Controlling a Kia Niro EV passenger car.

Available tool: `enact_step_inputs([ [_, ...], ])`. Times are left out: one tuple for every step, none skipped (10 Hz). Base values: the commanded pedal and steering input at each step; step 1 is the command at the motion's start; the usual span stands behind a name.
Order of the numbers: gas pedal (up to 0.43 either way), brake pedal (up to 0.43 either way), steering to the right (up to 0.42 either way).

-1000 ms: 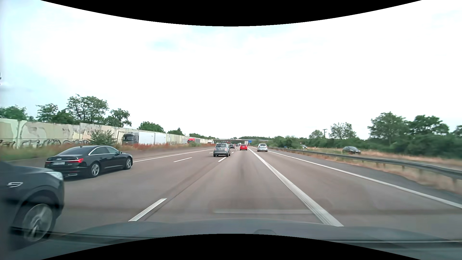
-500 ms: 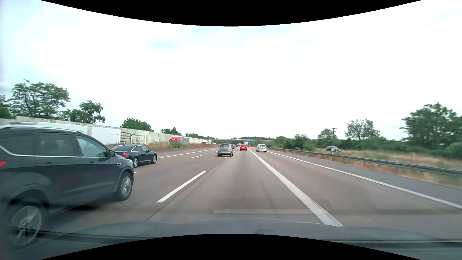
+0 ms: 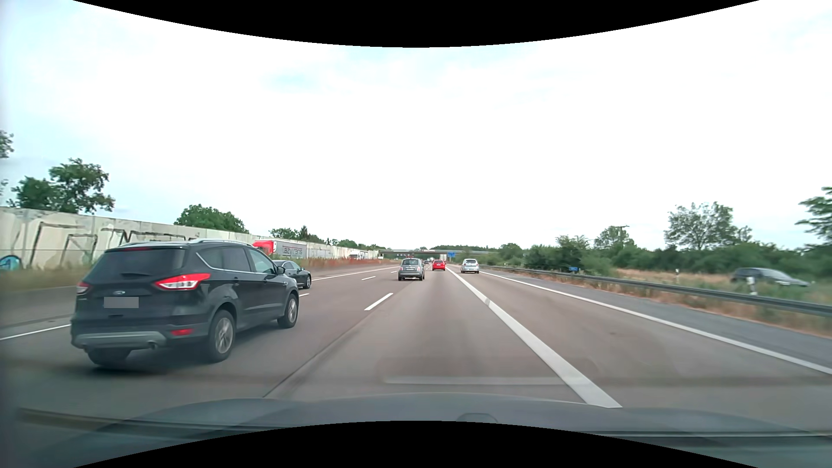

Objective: Follow the waypoints while adhering to traffic rules and regulations

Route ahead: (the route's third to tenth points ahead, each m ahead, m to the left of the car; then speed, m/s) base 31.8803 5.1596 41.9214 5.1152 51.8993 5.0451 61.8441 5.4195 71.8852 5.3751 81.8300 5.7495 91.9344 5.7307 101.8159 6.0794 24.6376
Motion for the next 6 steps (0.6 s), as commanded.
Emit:
enact_step_inputs([
  [0.098,0.0,-0.003],
  [0.098,0.0,-0.003],
  [0.098,0.0,-0.003],
  [0.098,0.0,-0.003],
  [0.098,0.0,-0.003],
  [0.098,0.0,-0.003],
])
